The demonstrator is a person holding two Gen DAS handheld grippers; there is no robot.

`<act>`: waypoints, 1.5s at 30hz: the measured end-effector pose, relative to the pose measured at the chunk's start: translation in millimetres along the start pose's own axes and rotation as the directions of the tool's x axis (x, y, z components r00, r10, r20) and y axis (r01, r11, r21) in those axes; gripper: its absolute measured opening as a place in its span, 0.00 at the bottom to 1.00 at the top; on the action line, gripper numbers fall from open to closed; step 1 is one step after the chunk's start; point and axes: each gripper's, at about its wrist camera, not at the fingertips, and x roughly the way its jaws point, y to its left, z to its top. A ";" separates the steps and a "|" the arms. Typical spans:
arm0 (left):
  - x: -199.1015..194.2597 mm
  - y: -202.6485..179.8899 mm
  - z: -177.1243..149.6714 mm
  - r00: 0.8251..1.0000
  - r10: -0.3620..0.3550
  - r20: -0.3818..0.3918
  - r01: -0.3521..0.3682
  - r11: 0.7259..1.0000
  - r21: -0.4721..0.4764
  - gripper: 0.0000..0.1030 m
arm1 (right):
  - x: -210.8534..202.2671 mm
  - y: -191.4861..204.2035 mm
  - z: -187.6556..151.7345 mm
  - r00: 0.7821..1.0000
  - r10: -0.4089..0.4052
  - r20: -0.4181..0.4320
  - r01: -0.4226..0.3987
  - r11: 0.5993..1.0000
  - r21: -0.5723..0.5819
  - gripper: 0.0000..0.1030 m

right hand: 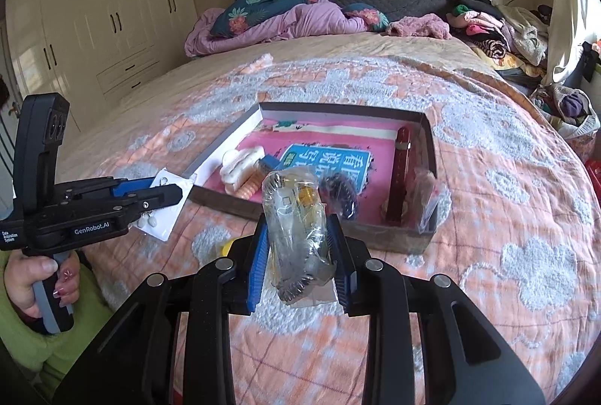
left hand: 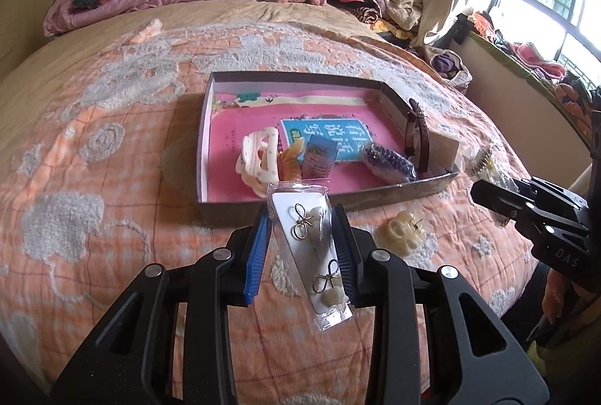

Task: Organize jewelry
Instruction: 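Carry earring card bag over the box while right gripper carries pearl-item bag there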

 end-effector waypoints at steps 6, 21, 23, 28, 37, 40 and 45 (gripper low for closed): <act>3.9 -3.8 13.6 1.000 -0.003 0.018 0.003 1.000 0.011 0.24 | -1.0 -5.0 14.8 0.999 -0.010 0.031 0.010 1.000 0.006 0.28; 13.7 -6.1 40.9 0.999 -0.014 0.045 0.013 1.000 0.015 0.24 | 4.1 -22.9 36.2 0.997 -0.048 0.063 0.045 0.998 0.039 0.28; 13.8 -4.8 43.5 0.999 -0.012 0.050 0.011 1.000 0.013 0.25 | 4.5 -26.1 38.6 0.996 -0.054 0.068 0.051 0.998 0.044 0.28; 18.2 -1.8 50.3 0.999 -0.002 0.053 0.002 1.000 0.005 0.24 | 7.7 -33.1 45.7 0.995 -0.070 0.075 0.066 0.996 0.055 0.28; 36.6 4.9 48.2 0.999 0.016 0.030 -0.016 1.000 -0.017 0.25 | 17.6 -44.6 50.7 0.994 -0.082 0.072 0.076 0.993 0.088 0.28; 40.6 2.6 45.8 1.000 0.013 0.025 -0.013 1.000 -0.012 0.25 | 20.7 -46.3 48.0 0.994 -0.085 0.064 0.078 0.993 0.092 0.28; 47.1 -2.6 44.5 1.000 0.003 0.014 -0.003 1.000 -0.001 0.25 | 27.8 -46.5 42.4 0.996 -0.080 0.046 0.076 0.993 0.092 0.28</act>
